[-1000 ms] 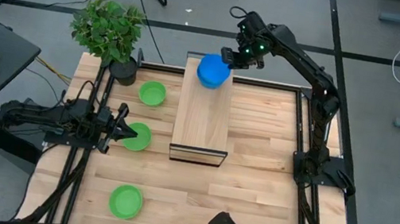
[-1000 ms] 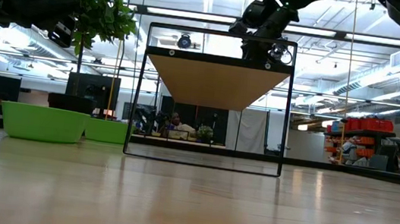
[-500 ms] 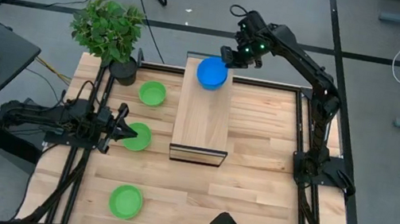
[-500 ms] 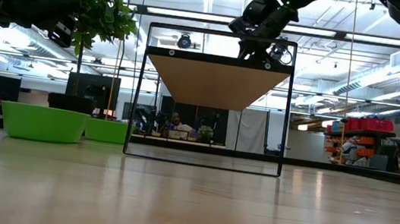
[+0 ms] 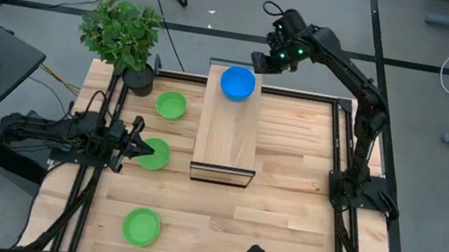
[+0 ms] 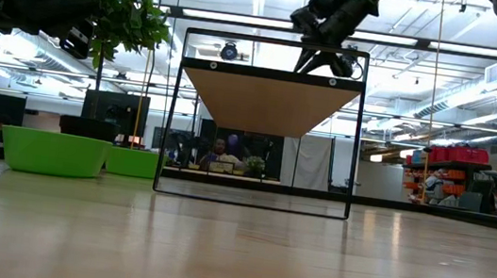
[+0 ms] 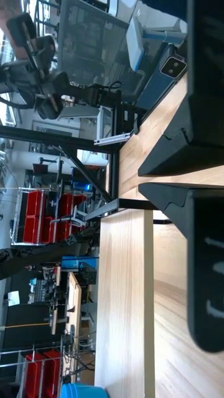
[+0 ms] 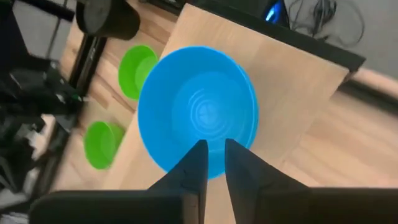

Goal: Pick & Place Mini bowls
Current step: Put the top green bowl on the shelf

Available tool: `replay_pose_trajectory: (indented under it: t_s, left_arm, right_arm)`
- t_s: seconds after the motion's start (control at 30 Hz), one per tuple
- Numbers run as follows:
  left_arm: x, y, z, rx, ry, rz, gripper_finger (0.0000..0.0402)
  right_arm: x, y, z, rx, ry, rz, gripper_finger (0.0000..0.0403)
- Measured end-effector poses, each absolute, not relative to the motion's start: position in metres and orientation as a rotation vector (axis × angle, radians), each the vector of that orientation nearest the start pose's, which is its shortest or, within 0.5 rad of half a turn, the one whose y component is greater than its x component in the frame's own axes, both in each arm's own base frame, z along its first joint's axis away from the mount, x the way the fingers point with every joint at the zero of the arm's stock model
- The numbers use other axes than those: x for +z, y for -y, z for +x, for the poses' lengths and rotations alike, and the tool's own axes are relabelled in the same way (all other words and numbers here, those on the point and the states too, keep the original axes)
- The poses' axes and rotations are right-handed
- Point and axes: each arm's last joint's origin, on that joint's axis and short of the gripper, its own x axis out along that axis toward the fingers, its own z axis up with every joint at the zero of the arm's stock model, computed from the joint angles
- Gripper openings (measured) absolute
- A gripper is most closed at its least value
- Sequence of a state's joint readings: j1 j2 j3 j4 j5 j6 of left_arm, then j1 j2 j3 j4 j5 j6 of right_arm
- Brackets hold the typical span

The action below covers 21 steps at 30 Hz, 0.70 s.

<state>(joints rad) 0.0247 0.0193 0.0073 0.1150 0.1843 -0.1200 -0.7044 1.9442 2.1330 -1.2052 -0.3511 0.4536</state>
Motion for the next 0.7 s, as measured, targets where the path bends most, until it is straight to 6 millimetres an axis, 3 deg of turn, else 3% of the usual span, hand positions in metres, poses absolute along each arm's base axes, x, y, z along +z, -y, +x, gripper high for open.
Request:
replay_pose_trajectory:
  t_s: [0.47, 0.7]
  left_arm:
    - [0.176, 0.003, 0.098, -0.165, 0.093, -0.109, 0.003]
    - [0.176, 0.003, 0.098, -0.165, 0.093, -0.109, 0.003]
  right_arm:
    - [0.378, 0.217, 0.33, -0.419, -0.866, 0.633, 0.0043]
    - [0.392, 0.198, 0.332, -0.42, -0.761, 0.501, 0.0031]
